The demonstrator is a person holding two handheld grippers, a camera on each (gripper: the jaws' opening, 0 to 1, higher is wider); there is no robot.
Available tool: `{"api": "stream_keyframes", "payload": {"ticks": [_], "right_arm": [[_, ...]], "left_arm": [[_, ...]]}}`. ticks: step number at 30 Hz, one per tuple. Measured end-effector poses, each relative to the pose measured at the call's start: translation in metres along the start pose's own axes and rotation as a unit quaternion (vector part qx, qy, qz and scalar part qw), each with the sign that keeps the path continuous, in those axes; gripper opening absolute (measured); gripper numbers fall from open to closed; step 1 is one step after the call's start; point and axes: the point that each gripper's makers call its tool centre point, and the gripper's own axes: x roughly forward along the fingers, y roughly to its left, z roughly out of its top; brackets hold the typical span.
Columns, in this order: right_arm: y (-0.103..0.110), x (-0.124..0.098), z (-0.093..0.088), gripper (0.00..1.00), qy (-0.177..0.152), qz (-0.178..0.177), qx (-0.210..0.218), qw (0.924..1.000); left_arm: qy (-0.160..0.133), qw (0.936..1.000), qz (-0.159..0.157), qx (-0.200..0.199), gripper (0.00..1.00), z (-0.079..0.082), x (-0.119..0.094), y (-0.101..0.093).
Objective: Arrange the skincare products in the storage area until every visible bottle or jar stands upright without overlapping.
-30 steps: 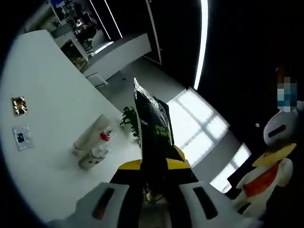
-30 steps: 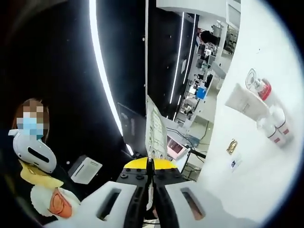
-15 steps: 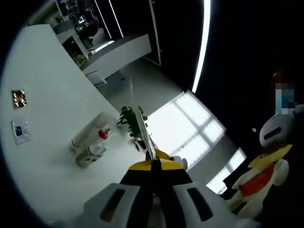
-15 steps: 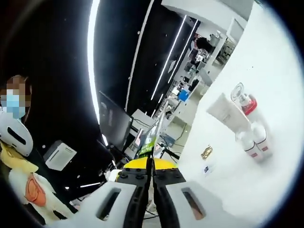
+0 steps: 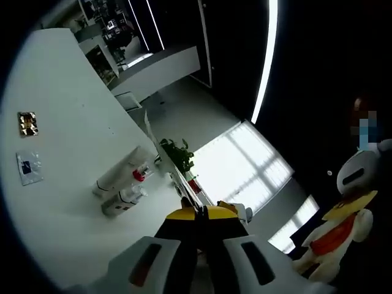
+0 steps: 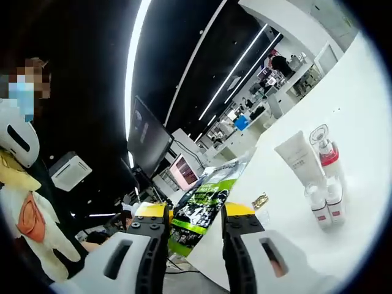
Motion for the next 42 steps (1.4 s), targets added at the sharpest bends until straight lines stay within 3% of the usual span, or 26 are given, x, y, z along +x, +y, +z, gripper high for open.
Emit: {"api": "stream_keyframes", "payload": {"ticks": [8,16,34,42], "right_arm": [[0.001,0.004,-0.010,0.69,0.026,0.003,-0.028,0.9993],[-0.010,0.000,-0.019,0.82,0.055,-0.021,-0.059,0.9966],[-0.053,-0.030,-0.032,0.98,0.100,-0.100,-0.108,0.9840],[-0.065,-0.040,-0.037,0.99,0.122,-0.125,-0.125,0.9766]], "left_arm": [[0.001,0.9999,0.013,-0.007,0.00,0.001,0.002,0.012],[0.010,0.9996,0.025,-0.010,0.00,-0.002,0.007,0.025],[0.044,0.9961,0.076,-0.007,0.00,-0.012,0.010,0.069],[0.059,0.9939,0.093,-0.007,0.00,-0.018,0.010,0.087]]}}
